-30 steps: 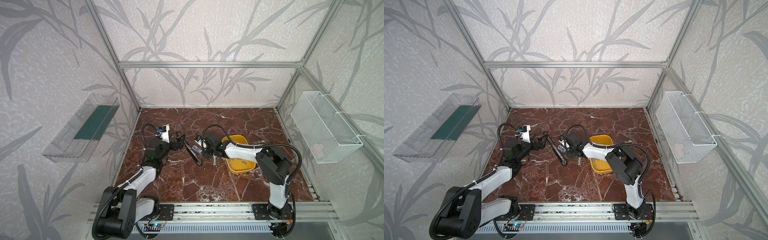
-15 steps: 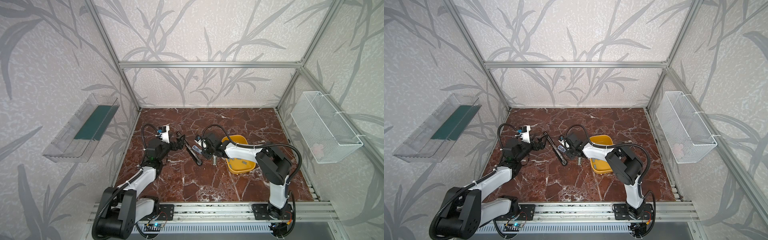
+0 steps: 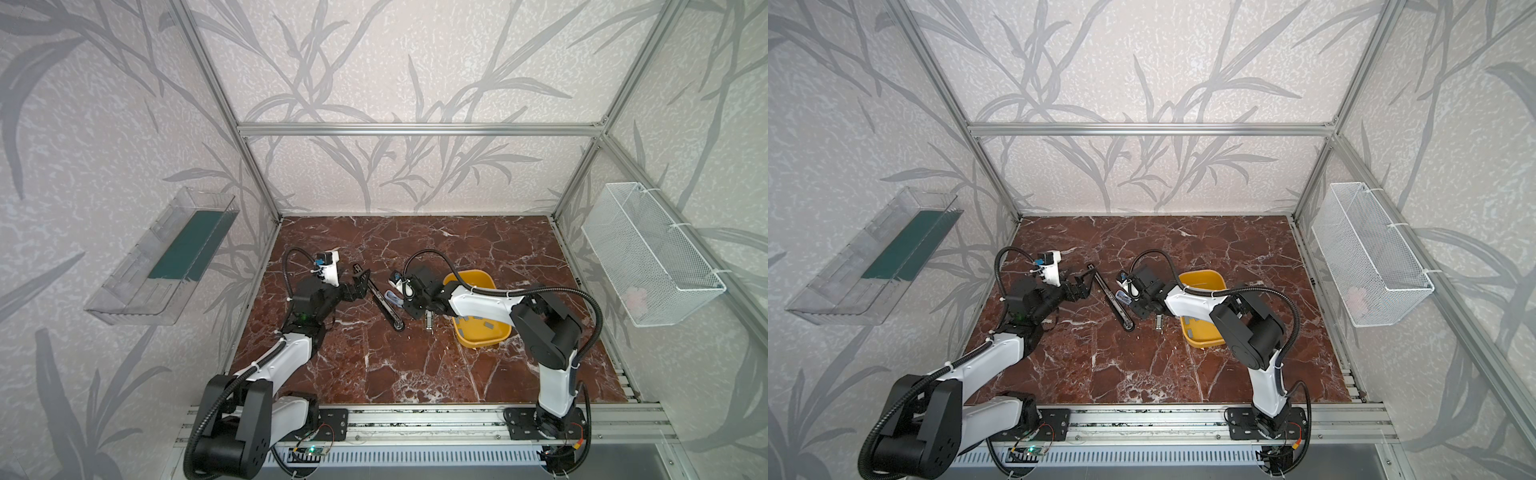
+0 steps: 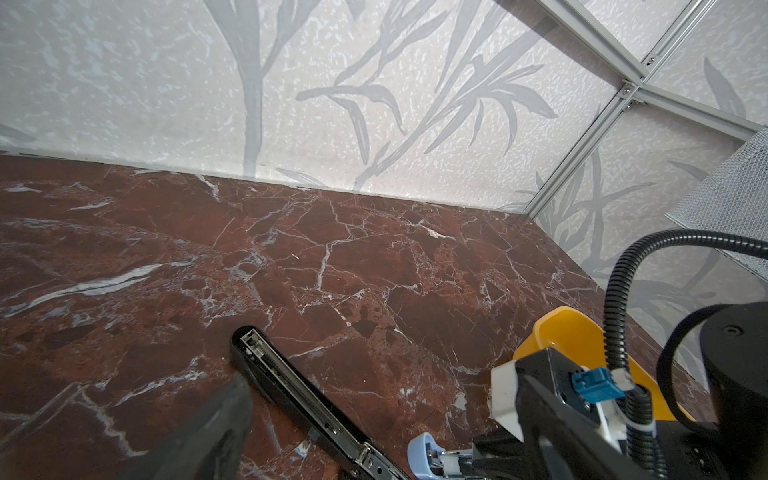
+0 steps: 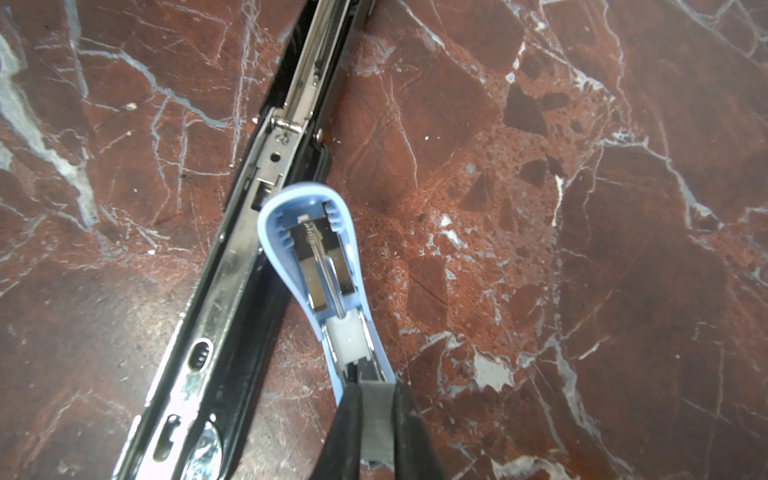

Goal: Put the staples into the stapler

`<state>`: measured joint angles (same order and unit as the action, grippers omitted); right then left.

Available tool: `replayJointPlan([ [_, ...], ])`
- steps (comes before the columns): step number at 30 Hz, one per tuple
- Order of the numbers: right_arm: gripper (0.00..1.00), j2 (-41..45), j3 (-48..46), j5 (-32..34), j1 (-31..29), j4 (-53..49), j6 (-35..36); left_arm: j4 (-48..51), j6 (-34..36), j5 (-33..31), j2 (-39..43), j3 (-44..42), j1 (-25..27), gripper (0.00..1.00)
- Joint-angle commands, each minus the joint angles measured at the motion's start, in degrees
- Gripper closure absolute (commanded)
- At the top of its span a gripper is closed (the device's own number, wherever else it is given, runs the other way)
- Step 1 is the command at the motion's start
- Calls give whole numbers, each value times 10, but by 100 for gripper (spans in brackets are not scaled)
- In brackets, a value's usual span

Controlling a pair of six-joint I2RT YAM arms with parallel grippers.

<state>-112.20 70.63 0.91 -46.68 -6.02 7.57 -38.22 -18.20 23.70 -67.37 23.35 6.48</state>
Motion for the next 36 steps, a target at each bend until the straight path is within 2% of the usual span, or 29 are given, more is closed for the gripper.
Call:
replayJointPlan([
  [1, 99, -12, 5, -9, 0, 3, 1, -20, -7, 5, 13, -9, -1, 1],
  [15, 100, -16, 13, -24, 0, -5, -2, -22, -7, 5, 12, -9, 0, 1],
  [25, 100, -13, 18, -64, -12, -18, -46, -21, -7, 5, 13, -9, -1, 1],
  [36, 100, -8, 21, -45, -17, -19, -59, -22, -7, 4, 15, -12, -1, 1],
])
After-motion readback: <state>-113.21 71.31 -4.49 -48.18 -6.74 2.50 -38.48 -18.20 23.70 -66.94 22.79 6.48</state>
